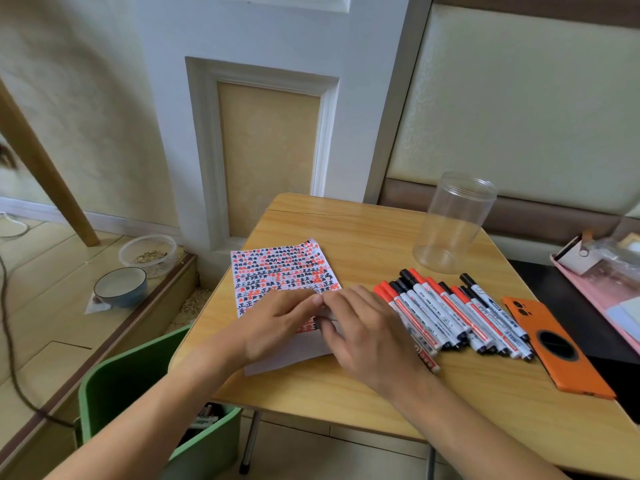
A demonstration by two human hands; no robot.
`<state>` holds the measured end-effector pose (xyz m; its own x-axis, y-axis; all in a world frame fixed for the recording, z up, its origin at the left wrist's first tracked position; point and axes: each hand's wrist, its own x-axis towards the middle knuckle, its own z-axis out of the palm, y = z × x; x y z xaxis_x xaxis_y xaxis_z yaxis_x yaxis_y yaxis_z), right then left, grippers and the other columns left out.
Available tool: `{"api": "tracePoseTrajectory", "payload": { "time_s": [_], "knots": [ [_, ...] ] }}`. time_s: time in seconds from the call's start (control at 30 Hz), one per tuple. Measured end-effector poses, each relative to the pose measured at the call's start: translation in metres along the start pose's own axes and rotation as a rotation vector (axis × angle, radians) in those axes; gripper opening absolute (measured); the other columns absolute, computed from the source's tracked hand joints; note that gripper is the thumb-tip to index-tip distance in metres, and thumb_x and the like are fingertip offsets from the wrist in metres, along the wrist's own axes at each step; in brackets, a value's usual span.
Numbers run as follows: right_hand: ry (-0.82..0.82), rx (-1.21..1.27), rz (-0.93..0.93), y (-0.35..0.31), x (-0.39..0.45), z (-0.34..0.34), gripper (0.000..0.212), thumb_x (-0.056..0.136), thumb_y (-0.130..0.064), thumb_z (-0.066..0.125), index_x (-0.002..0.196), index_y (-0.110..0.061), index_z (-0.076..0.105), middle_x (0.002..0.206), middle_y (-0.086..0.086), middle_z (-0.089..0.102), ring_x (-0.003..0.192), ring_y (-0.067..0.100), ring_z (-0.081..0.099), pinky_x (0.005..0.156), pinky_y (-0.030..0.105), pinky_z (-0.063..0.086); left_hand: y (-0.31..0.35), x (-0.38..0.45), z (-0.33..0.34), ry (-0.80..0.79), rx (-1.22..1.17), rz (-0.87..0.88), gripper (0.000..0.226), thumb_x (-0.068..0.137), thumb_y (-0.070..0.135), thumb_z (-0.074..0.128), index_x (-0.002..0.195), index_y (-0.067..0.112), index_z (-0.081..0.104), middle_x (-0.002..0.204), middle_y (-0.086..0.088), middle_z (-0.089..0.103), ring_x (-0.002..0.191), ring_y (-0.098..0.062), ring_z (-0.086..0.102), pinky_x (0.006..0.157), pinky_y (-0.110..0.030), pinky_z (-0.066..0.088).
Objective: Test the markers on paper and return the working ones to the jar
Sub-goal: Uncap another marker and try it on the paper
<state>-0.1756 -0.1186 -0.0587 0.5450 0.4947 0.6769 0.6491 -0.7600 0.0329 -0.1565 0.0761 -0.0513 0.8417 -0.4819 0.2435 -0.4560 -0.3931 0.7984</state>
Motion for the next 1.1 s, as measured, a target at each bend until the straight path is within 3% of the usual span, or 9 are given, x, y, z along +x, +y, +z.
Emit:
{"api": "tracePoseTrajectory", "payload": {
  "time_s": [0.13,0.3,0.53,0.9,1.0,1.1],
  "knots": [
    [-0.008,-0.090,0.027,0.003,0.003,0.002,0.018,0.100,-0.031,0.053,0.094,-0.016,0.062,0.080,-0.002,0.058,0.071,0.021,0.061,0.054,0.035,0.046,-0.009,0.006,0.001,0.038,0.146,0.053,0.038,0.102,0.046,0.044,0.086,0.017,0.062,0.073,0.004,0.059,0.067,-0.005,0.050,0.062,-0.023,0.036],
    [-0.009,-0.136,0.022,0.004,0.005,0.003,0.020,0.100,-0.038,0.055,0.089,-0.021,0.060,0.071,-0.003,0.050,0.058,0.020,0.058,0.046,0.032,0.036,-0.012,0.007,0.001,0.050,0.219,0.060,0.056,0.096,0.063,0.029,0.085,0.016,0.056,0.072,0.002,0.058,0.069,-0.016,0.051,0.064,-0.030,0.038],
    [-0.059,-0.156,0.054,0.002,0.009,-0.005,0.029,0.099,-0.048,0.048,0.088,-0.025,0.061,0.061,-0.003,0.050,0.046,0.020,0.053,0.046,0.027,0.020,-0.012,0.009,0.000,0.031,0.205,0.080,0.049,0.102,0.051,0.034,0.090,0.011,0.060,0.076,-0.004,0.061,0.070,-0.018,0.053,0.066,-0.037,0.041],
    [-0.113,-0.141,0.065,0.006,0.009,-0.010,0.038,0.101,-0.062,0.038,0.093,-0.029,0.055,0.056,-0.002,0.051,0.042,0.025,0.052,0.041,0.027,0.025,-0.015,0.007,-0.003,0.045,0.180,0.092,0.049,0.101,0.056,0.033,0.085,0.016,0.055,0.071,-0.001,0.056,0.065,-0.016,0.049,0.063,-0.036,0.038],
    [-0.118,-0.161,0.091,0.004,0.008,-0.008,0.040,0.099,-0.061,0.041,0.097,-0.025,0.059,0.062,-0.003,0.057,0.047,0.025,0.057,0.043,0.027,0.025,-0.017,0.007,-0.004,0.069,0.180,0.074,0.037,0.103,0.048,0.041,0.079,0.022,0.053,0.066,0.007,0.051,0.062,-0.010,0.046,0.059,-0.027,0.034],
    [-0.118,-0.157,0.189,0.002,0.006,-0.009,0.037,0.100,-0.053,0.042,0.095,-0.021,0.059,0.069,-0.004,0.056,0.051,0.020,0.055,0.045,0.027,0.027,-0.029,0.007,-0.008,0.192,0.271,0.055,0.030,0.104,0.048,0.046,0.088,0.027,0.061,0.082,0.010,0.058,0.078,-0.008,0.054,0.066,-0.025,0.040]
  ]
}}
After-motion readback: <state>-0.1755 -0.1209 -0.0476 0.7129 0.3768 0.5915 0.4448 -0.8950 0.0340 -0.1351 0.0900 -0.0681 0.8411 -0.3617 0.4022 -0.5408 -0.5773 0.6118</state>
